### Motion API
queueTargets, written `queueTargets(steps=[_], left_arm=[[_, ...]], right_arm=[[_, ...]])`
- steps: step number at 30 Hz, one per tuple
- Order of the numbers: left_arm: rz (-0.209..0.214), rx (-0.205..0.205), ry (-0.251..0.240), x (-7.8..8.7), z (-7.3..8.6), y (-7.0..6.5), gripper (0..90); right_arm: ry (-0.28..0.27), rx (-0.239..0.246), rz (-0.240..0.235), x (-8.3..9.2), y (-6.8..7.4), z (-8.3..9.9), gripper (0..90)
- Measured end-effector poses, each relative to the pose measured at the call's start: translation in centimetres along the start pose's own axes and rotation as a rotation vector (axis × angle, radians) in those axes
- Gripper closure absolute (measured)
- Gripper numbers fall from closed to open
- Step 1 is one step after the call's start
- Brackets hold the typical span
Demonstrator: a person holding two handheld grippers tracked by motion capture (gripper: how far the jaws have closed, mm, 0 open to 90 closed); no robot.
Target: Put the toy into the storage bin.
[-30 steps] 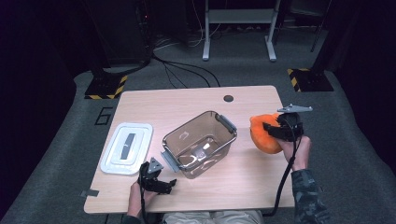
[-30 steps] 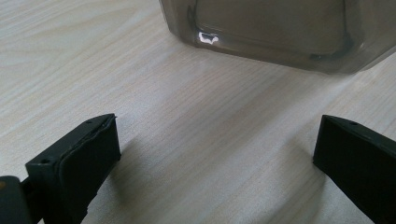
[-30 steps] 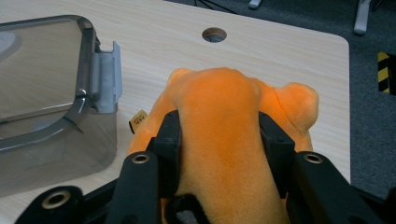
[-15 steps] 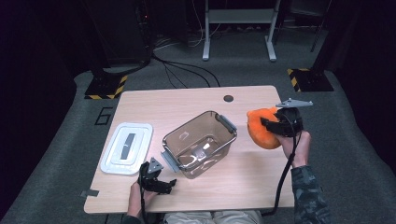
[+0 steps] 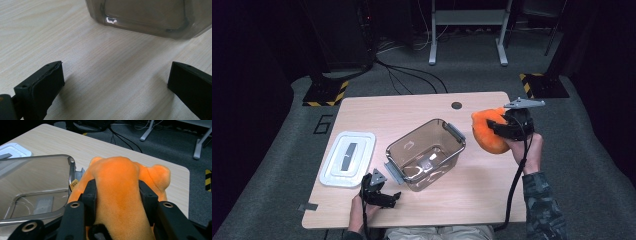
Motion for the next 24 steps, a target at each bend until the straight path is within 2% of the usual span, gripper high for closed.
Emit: queueTargets(steps=[8,24], left_arm=[[0.0,-0.001,0.0,0.0,0.0,0.0,0.2],[0.0,0.0,0.0,0.0,0.0,0.0,0.3]], right_arm=[[-0.018,0.016,-0.025,0.3,0.9,-1.4,58.6],[-0.051,0.084,-0.085,0.4,4.0,-3.9,58.5]])
Point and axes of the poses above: each handheld gripper's, and its own axes: x roughly backward along the jaws, z roughly out of its underside, y roughly to its left, the point moved 10 cm from there along -x, roughly forward along the jaws, and after that the axes turned 15 degrees about z, right-handed, at the moved point
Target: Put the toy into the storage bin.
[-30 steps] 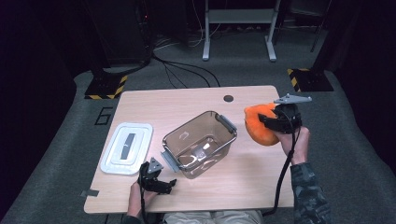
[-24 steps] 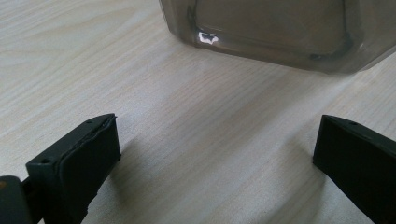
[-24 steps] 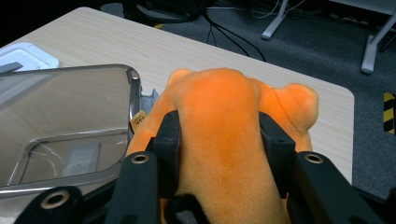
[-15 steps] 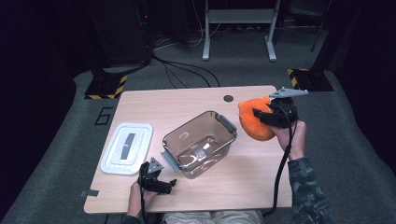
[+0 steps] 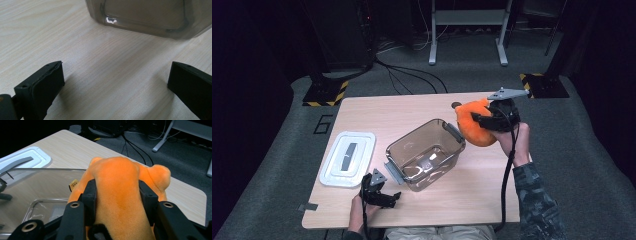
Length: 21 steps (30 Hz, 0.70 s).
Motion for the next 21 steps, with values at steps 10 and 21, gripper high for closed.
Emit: queueTargets(steps=[10,21], left_arm=[[-0.001,-0.004,0.004,0.0,0.0,0.0,0.3],[-0.001,-0.003,0.004,0.0,0.0,0.0,0.3]], right_arm=[[-0.002,0.066,-0.038,-1.0,2.3,-0.9,58.2],[-0.013,0.126,-0.097,-2.1,4.8,-1.5,58.2]])
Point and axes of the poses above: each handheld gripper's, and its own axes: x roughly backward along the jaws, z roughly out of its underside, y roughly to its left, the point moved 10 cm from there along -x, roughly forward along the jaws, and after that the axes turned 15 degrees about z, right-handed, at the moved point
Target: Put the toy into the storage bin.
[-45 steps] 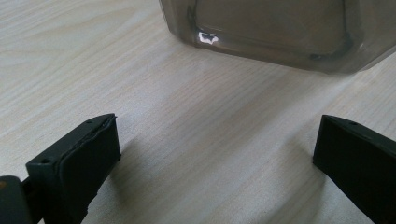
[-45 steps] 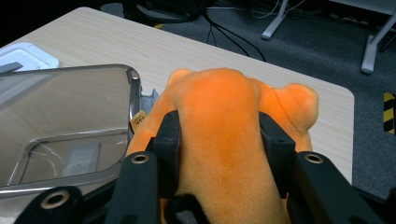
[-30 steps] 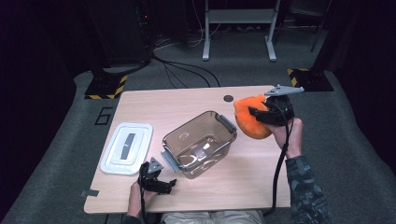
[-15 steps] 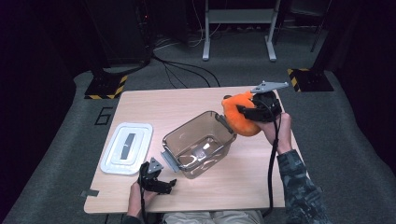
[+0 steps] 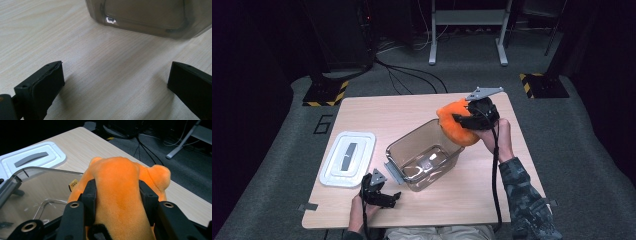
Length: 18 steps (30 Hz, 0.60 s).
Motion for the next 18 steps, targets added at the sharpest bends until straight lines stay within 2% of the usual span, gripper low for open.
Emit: queueTargets(steps=[9,13,18], left_arm=[[0.0,0.0,0.0,0.0,0.0,0.0,0.3],[0.0,0.0,0.0,0.0,0.0,0.0,0.3],[-0.001,-0.002,0.001,0.0,0.0,0.0,0.3]], right_arm=[[-0.019,0.029,-0.062,-1.0,1.8,-0.6,58.2],[-0.015,0.035,-0.104,-1.6,2.8,-0.7,58.2],[-0.014,0.051,-0.121,-2.2,3.4,-0.8,58.2]])
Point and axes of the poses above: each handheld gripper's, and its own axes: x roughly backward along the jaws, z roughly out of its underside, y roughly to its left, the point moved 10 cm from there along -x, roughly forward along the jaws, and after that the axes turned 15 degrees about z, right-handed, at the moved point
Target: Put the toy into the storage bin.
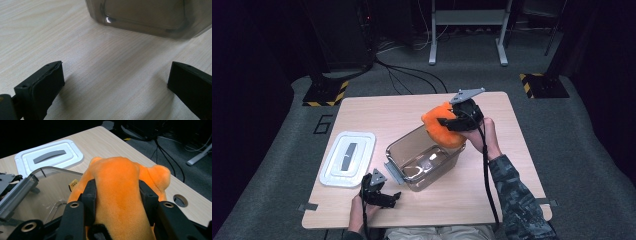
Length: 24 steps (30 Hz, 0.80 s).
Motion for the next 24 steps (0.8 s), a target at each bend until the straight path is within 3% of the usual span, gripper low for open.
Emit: queueTargets(steps=[24], left_arm=[[-0.001,-0.002,0.001,0.0,0.0,0.0,0.3]], right_arm=[[0.032,0.011,-0.085,-2.7,2.2,1.8,56.8]])
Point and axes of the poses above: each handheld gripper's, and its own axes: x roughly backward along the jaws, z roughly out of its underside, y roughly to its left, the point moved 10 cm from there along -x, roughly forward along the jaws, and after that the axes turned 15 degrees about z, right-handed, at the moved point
